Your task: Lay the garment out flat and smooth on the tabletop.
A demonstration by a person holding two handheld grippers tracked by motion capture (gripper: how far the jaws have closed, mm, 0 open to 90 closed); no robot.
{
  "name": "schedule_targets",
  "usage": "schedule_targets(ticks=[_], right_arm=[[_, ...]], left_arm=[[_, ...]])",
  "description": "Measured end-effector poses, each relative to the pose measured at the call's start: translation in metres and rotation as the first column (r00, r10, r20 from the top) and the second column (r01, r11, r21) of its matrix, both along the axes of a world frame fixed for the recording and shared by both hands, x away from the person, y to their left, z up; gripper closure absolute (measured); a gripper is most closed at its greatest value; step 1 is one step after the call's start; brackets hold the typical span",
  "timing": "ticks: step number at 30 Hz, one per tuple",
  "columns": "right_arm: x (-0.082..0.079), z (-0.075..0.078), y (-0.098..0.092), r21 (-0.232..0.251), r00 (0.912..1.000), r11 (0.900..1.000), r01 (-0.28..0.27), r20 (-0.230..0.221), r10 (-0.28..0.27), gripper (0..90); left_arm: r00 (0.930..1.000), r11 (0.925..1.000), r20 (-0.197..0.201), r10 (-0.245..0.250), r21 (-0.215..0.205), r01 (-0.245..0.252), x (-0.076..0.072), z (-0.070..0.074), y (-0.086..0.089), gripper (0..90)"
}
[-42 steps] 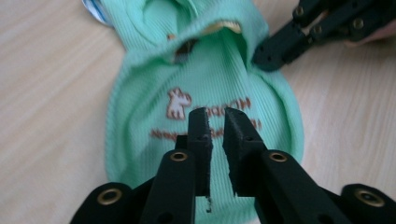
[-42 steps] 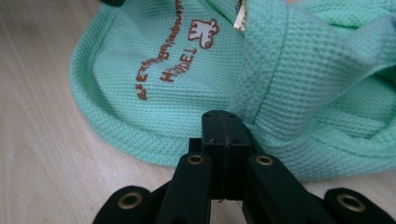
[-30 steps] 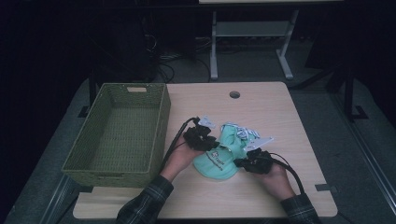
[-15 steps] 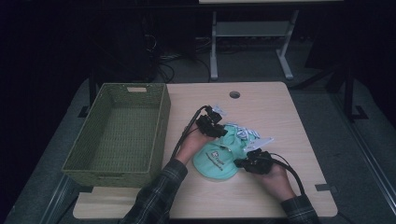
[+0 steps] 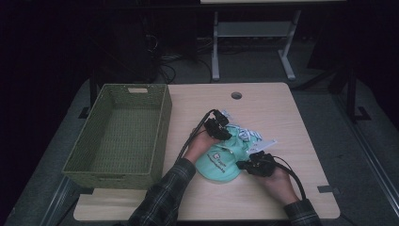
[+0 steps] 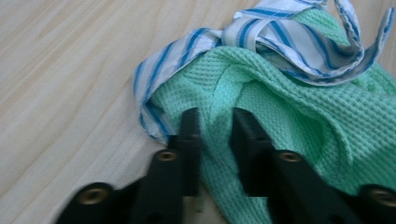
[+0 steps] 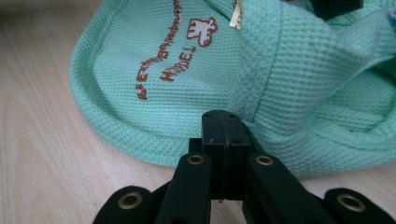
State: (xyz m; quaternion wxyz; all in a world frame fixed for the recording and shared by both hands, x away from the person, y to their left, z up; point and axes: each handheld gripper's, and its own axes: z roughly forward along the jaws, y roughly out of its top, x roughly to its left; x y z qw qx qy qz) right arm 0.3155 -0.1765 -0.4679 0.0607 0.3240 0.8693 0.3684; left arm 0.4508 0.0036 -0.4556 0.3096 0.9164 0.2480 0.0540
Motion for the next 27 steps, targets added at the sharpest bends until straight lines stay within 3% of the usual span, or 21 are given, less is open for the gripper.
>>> schedule_targets(ticks=[3, 10, 14, 19, 20, 22, 27], right_arm=[[0.000, 0.000, 0.000, -0.001, 1.0000, 1.000, 0.000, 0.000, 0.000, 89.9], [-0.001, 0.000, 0.000, -0.002, 1.0000, 1.000, 0.001, 0.001, -0.001, 89.9], [-0.001, 0.000, 0.000, -0.003, 1.0000, 1.000, 0.000, 0.000, 0.000, 89.9], [-0.001, 0.000, 0.000, -0.005, 1.0000, 1.000, -0.001, -0.001, 0.001, 89.9], [-0.001, 0.000, 0.000, -0.003, 1.0000, 1.000, -0.001, 0.000, 0.001, 89.9], [-0.001, 0.000, 0.000, -0.005, 1.0000, 1.000, -0.001, -0.003, 0.001, 89.9], [0.000, 0.000, -0.001, 0.003, 1.0000, 1.000, 0.000, -0.004, 0.000, 89.9]], left_arm=[[0.9997, 1.0000, 0.022, 0.007, 0.003, -0.007, 0.001, 0.002, 0.000, 85.7], [0.9955, 0.9991, 0.087, 0.037, 0.017, -0.039, 0.010, 0.018, 0.002, 86.7], [0.9933, 0.9984, 0.102, 0.054, 0.011, -0.056, 0.018, 0.021, 0.004, 86.7], [0.9832, 0.9954, 0.161, 0.086, 0.027, -0.092, 0.029, 0.017, 0.005, 86.8], [0.9824, 0.9945, 0.160, 0.097, 0.022, -0.102, 0.030, 0.016, 0.006, 86.7], [0.9869, 0.9943, 0.122, 0.105, 0.004, -0.106, 0.030, 0.015, 0.008, 85.4], [0.9893, 0.9966, 0.120, 0.082, -0.007, -0.082, 0.019, 0.023, 0.011, 74.9]])
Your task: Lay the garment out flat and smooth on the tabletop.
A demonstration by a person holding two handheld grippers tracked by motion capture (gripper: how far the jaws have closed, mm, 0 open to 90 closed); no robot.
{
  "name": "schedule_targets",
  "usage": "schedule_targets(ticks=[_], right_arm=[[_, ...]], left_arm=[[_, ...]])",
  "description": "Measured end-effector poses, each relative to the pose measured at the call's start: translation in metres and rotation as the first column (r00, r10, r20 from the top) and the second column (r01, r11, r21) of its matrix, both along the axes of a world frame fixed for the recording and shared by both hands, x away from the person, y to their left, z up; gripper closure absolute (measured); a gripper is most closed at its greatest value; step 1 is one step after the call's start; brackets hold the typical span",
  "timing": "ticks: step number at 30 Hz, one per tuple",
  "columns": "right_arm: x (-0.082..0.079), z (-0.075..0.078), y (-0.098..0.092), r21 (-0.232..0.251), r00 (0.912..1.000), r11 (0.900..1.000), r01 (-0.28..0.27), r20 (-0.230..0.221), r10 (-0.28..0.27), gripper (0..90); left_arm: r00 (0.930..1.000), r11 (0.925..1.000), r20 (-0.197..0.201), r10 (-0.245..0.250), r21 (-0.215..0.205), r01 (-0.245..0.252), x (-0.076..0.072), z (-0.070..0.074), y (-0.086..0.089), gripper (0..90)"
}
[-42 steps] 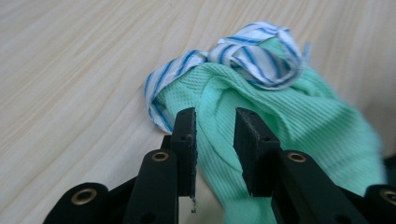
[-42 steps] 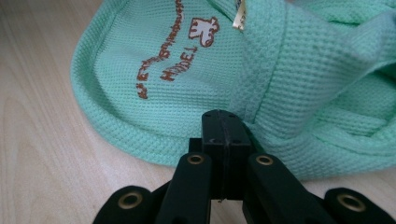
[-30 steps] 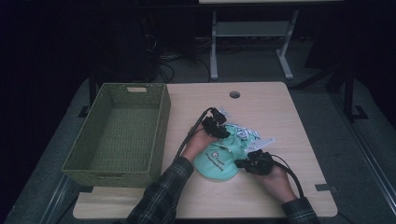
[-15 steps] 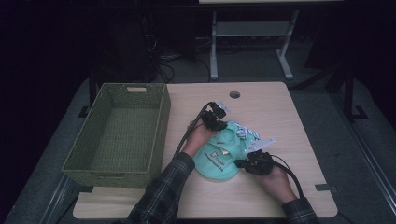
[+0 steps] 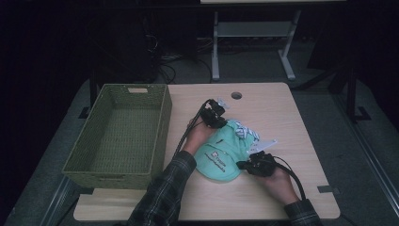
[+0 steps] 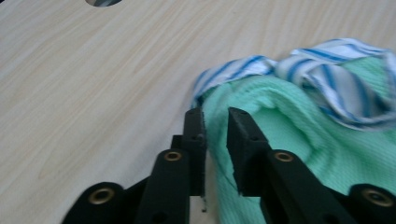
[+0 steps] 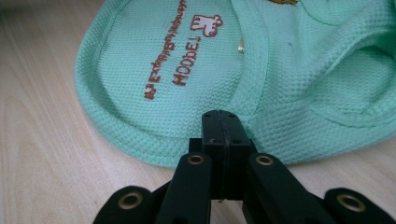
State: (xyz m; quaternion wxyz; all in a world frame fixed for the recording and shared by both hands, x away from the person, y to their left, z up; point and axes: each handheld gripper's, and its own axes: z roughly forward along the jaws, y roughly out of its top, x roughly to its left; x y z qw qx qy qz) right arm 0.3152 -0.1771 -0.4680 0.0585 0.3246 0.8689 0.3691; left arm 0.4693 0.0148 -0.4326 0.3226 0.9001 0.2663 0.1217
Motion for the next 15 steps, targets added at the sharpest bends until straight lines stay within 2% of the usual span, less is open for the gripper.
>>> schedule_targets(ticks=[4, 10, 12, 15], right_arm=[[0.000, 0.000, 0.000, -0.003, 1.0000, 1.000, 0.001, 0.001, -0.001, 89.9], [0.000, 0.001, 0.000, -0.004, 1.0000, 1.000, 0.001, -0.001, -0.001, 89.9], [0.000, 0.001, -0.001, -0.008, 1.0000, 1.000, 0.000, -0.004, 0.000, 89.9], [0.000, 0.001, -0.001, -0.011, 1.0000, 1.000, -0.002, 0.000, 0.002, 89.9]], left_arm=[[0.9999, 0.9995, -0.013, 0.007, -0.029, -0.008, -0.015, 0.007, 0.010, 78.2], [0.9995, 0.9994, -0.026, 0.017, -0.030, -0.018, -0.038, 0.005, 0.025, 89.3], [0.9992, 0.9990, -0.033, 0.024, -0.037, -0.025, -0.047, 0.004, 0.028, 89.4], [0.9993, 0.9995, -0.031, 0.021, -0.024, -0.022, -0.056, 0.001, 0.034, 89.4]])
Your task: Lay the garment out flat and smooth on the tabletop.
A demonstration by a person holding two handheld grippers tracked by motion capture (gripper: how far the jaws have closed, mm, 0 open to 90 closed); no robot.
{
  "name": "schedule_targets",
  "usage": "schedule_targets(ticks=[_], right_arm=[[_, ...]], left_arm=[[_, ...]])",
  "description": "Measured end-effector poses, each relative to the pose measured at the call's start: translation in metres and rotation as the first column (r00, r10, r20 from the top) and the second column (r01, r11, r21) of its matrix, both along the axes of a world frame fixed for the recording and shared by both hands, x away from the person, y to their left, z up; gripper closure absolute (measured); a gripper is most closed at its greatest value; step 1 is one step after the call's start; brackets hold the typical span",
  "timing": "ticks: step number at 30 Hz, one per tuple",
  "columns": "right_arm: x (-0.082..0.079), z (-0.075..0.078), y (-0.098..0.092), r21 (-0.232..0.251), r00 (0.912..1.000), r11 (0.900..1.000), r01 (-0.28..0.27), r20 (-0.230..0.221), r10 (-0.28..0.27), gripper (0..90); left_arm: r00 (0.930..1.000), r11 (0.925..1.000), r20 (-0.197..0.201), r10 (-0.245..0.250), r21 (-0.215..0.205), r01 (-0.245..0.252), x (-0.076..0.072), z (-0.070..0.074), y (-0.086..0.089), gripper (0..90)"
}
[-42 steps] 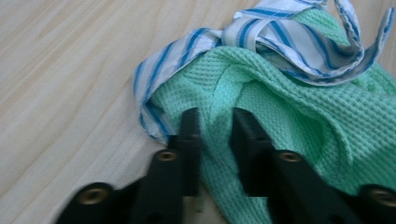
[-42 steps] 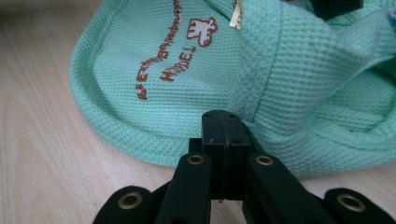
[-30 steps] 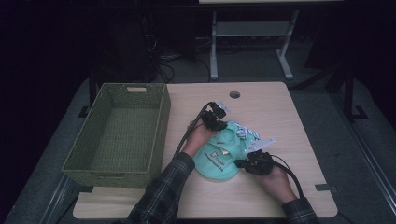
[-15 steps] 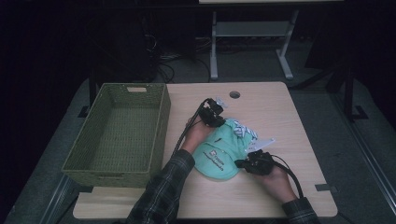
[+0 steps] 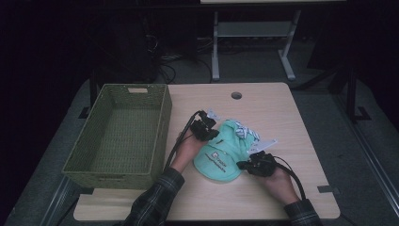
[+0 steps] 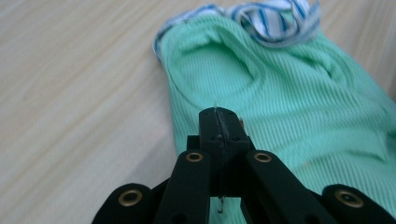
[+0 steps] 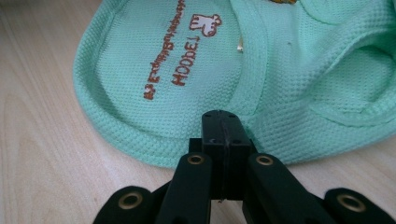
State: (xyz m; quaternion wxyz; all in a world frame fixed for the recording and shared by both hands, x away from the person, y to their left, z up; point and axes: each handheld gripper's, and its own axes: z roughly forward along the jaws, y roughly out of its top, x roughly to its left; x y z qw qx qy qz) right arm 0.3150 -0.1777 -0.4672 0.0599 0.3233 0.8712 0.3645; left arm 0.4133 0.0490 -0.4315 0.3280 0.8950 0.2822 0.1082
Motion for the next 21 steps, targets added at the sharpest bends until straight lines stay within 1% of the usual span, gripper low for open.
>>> schedule_targets(ticks=[1, 2, 3, 6, 9, 13, 15, 16, 17, 21], right_arm=[[0.000, 0.000, 0.000, 0.001, 1.0000, 1.000, 0.001, 0.001, -0.001, 89.9], [0.000, 0.000, 0.000, 0.000, 1.0000, 1.000, 0.000, -0.001, 0.000, 89.9], [0.000, 0.000, 0.000, -0.002, 1.0000, 1.000, 0.000, 0.000, 0.000, 89.9], [0.000, 0.000, 0.000, -0.002, 1.0000, 1.000, 0.000, -0.001, 0.000, 89.9], [0.000, 0.000, 0.000, -0.005, 1.0000, 1.000, -0.002, 0.003, 0.002, 89.9], [-0.001, 0.001, 0.000, -0.014, 1.0000, 1.000, -0.004, 0.006, 0.004, 89.9], [0.000, 0.002, -0.002, -0.022, 1.0000, 1.000, -0.006, -0.001, 0.006, 89.9], [0.000, 0.002, -0.003, -0.018, 1.0000, 1.000, -0.004, -0.008, 0.004, 89.9], [0.000, 0.002, -0.005, -0.020, 1.0000, 1.000, -0.006, -0.006, 0.006, 89.9], [0.001, 0.004, -0.011, -0.027, 0.9998, 1.000, 0.007, -0.016, -0.008, 89.9]], left_arm=[[1.0000, 1.0000, -0.002, 0.005, 0.000, -0.005, -0.002, -0.001, 0.002, 89.4], [1.0000, 1.0000, 0.000, 0.006, 0.005, -0.006, -0.004, -0.003, 0.003, 89.4], [1.0000, 0.9999, -0.006, 0.006, 0.014, -0.006, -0.004, -0.005, 0.005, 89.4], [0.9992, 0.9995, -0.030, 0.025, 0.021, -0.024, -0.002, -0.014, 0.011, 89.4], [0.9985, 0.9994, -0.047, 0.029, 0.023, -0.028, 0.000, -0.022, 0.014, 89.4], [0.9981, 0.9995, -0.059, 0.014, 0.030, -0.012, -0.003, -0.024, 0.015, 89.4], [0.9974, 0.9997, -0.072, 0.005, 0.026, -0.004, -0.005, -0.025, 0.016, 89.4], [0.9974, 0.9998, -0.071, 0.005, 0.021, -0.003, -0.006, -0.026, 0.016, 89.5], [0.9967, 0.9999, -0.081, 0.006, 0.010, -0.005, -0.009, -0.026, 0.017, 89.4], [0.9955, 0.9996, -0.094, -0.010, 0.027, 0.012, -0.018, -0.024, 0.017, 89.5]])
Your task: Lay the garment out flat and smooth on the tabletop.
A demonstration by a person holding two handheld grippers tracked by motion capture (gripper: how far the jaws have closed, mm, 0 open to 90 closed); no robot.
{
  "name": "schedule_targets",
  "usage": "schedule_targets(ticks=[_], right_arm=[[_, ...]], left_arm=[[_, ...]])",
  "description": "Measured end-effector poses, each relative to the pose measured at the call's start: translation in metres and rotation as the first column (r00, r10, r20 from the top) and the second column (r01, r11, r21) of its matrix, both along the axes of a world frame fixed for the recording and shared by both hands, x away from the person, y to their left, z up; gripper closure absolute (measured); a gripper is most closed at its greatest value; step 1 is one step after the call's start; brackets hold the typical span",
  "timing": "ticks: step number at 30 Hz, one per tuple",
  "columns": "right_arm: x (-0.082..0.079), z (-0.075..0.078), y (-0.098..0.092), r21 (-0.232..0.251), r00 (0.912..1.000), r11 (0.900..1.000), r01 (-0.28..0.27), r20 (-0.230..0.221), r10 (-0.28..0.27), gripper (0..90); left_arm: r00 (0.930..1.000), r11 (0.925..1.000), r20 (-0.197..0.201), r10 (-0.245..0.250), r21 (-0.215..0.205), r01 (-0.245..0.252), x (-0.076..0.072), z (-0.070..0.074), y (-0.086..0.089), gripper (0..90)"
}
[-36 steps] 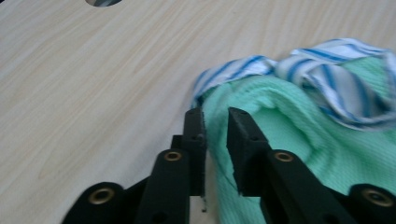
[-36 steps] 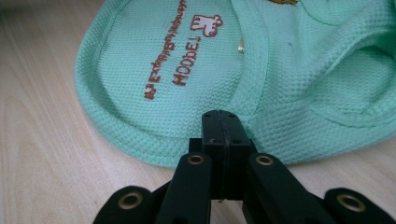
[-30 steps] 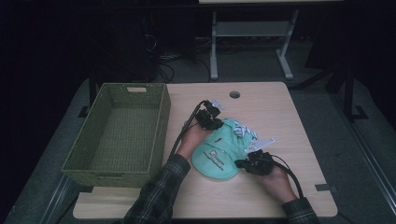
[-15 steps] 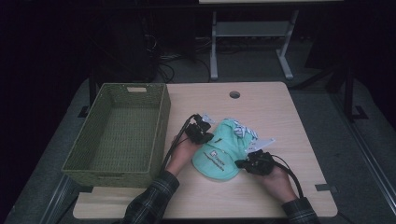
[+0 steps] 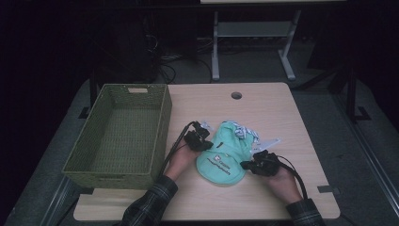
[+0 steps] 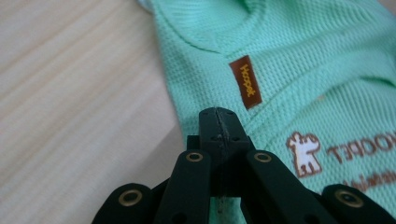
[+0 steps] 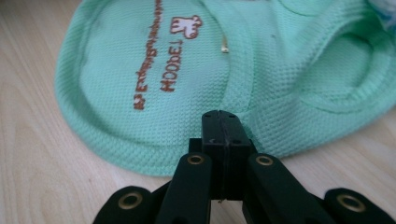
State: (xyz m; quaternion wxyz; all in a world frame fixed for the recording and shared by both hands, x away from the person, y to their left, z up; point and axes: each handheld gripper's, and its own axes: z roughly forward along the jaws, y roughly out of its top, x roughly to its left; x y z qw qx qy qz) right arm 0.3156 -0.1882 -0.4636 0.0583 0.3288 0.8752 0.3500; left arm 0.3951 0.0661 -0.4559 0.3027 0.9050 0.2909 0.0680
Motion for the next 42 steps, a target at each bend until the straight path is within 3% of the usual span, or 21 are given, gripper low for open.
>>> schedule_targets(ticks=[6, 17, 24, 26, 34, 39, 40, 42], right_arm=[[0.001, 0.001, -0.008, -0.009, 0.9999, 1.000, 0.014, -0.009, -0.014, 89.9], [0.005, 0.002, -0.019, -0.040, 0.9988, 0.998, 0.048, 0.012, -0.048, 89.9], [0.008, 0.012, -0.022, 0.005, 0.9988, 0.999, 0.046, 0.019, -0.046, 83.6], [0.014, 0.017, -0.022, -0.004, 0.9982, 0.999, 0.049, 0.033, -0.049, 81.4], [0.051, 0.036, -0.026, 0.052, 0.9932, 0.994, 0.101, 0.054, -0.103, 78.4], [0.077, 0.032, -0.024, 0.061, 0.9876, 0.989, 0.135, 0.072, -0.139, 78.1], [0.082, 0.030, -0.023, 0.056, 0.9887, 0.989, 0.140, 0.046, -0.143, 77.8], [0.090, 0.026, -0.021, 0.043, 0.9883, 0.989, 0.142, 0.050, -0.144, 77.8]], left_arm=[[0.9993, 0.9995, -0.019, -0.031, 0.009, 0.032, -0.017, 0.001, 0.003, 89.4], [0.9939, 0.9958, -0.062, -0.092, -0.006, 0.092, -0.043, 0.003, -0.001, 89.4], [0.9938, 0.9936, -0.041, -0.103, -0.050, 0.101, -0.049, 0.016, 0.004, 80.8], [0.9942, 0.9935, -0.031, -0.103, -0.050, 0.102, -0.054, 0.018, 0.005, 76.8], [0.9943, 0.9938, 0.004, -0.107, -0.030, 0.107, -0.066, 0.018, 0.008, 64.6], [0.9937, 0.9937, 0.011, -0.111, -0.012, 0.111, -0.068, 0.012, 0.001, 63.8], [0.9934, 0.9935, 0.015, -0.114, -0.006, 0.114, -0.068, 0.011, 0.000, 63.8], [0.9924, 0.9926, 0.018, -0.121, 0.008, 0.121, -0.069, 0.009, -0.002, 63.9]])
